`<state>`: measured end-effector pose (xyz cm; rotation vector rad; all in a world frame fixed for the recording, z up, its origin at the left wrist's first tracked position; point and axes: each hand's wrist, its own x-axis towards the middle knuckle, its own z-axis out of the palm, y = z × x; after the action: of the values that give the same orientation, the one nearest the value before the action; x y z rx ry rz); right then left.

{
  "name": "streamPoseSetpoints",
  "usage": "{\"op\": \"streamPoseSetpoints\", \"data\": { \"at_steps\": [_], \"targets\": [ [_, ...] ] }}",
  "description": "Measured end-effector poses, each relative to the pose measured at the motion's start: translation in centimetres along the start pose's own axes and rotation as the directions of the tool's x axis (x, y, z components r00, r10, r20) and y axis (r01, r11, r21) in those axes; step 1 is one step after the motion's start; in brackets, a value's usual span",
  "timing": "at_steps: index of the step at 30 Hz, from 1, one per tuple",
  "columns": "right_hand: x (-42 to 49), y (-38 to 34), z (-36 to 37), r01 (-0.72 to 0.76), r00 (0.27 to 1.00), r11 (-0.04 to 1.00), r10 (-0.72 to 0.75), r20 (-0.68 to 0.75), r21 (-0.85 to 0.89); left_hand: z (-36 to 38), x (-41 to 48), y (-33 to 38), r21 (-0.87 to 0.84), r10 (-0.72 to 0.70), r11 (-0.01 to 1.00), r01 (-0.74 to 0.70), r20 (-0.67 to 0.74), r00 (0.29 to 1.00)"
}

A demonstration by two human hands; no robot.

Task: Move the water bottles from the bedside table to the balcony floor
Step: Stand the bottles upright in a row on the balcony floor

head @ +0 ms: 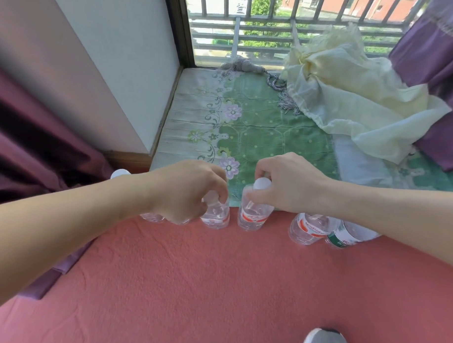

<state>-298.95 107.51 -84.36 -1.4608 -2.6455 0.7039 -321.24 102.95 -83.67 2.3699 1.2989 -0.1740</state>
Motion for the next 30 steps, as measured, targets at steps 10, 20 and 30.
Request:
{"op": "streamPoseSetpoints", "data": {
  "at_steps": [10, 20, 30],
  "targets": [
    [0.5, 0.0, 1.0, 0.068, 0.997, 0.993, -0.064, 0.043, -0.099, 0.6, 0.6, -1.0, -0.083, -0.082, 0.994, 0.073, -0.119, 0.989],
    [0.2, 0.2, 0.6, 0.226, 0.962, 0.971, -0.209, 0.174, -0.083, 1.8, 1.2, -0.7, -0.087, -0.188, 0.981, 0.171, -0.261, 0.947],
    [0.8, 0.2, 0.6, 0.226, 0.966, 0.971, -0.211, 0.152, -0.084, 1.1, 0.1, -1.3, -0.112, -0.191, 0.979, 0.170, -0.216, 0.958]
  ]
}}
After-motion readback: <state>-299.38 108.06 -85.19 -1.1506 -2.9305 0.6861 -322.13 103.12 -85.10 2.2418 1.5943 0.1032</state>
